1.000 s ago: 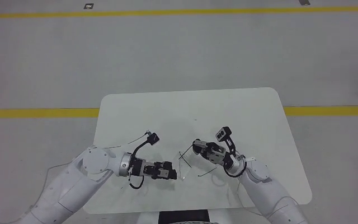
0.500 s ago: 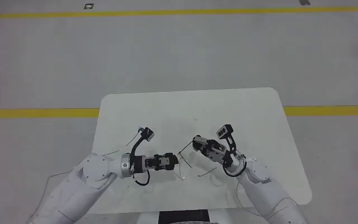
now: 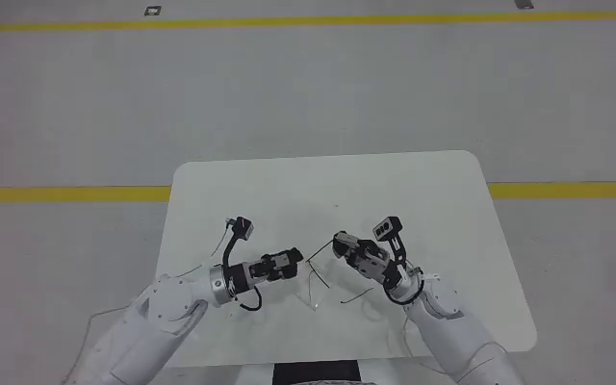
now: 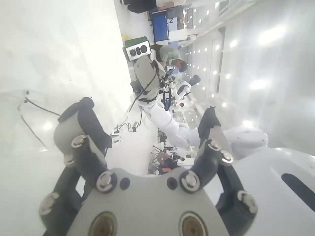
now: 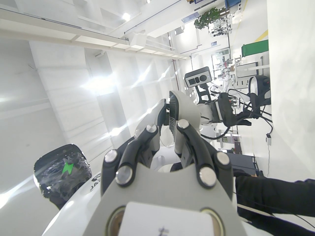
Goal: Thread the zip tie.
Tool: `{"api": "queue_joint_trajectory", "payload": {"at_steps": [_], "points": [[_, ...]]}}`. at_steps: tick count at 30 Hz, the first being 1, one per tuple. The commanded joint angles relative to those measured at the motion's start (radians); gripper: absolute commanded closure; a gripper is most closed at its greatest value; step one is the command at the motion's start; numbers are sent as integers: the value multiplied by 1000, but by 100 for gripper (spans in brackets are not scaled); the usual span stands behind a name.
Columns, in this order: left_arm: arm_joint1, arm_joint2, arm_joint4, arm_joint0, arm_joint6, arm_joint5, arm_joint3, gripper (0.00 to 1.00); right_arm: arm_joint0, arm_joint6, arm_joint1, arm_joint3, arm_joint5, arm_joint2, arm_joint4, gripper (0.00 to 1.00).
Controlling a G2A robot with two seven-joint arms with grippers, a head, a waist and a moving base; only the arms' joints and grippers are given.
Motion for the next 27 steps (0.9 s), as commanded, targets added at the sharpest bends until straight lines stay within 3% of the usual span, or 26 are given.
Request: {"api": "queue_joint_trajectory", "payload": {"at_steps": [1,5,8,12,14,27], "points": [[0,0,0,0,0,0,0,0,0,0,0,0,0,0,0,100],[-7,13,-3,-3,47,0,10,0,-6,-29,-3,-22,7,-12,-25,100],[-20,24,-52,-6,101,0,9,0,-14,-49,-5,-33,2,-22,-44,100],[-36,28,-36,-10,130,0,17,0,-23,-84,-10,-39,-2,-32,-48,100],[-45,35,-38,-12,112,0,19,0,-29,-105,-12,-43,-11,-32,-48,100],[-51,60,-25,-17,125,6,21,0,-35,-155,-19,-68,2,-53,-66,100]]}}
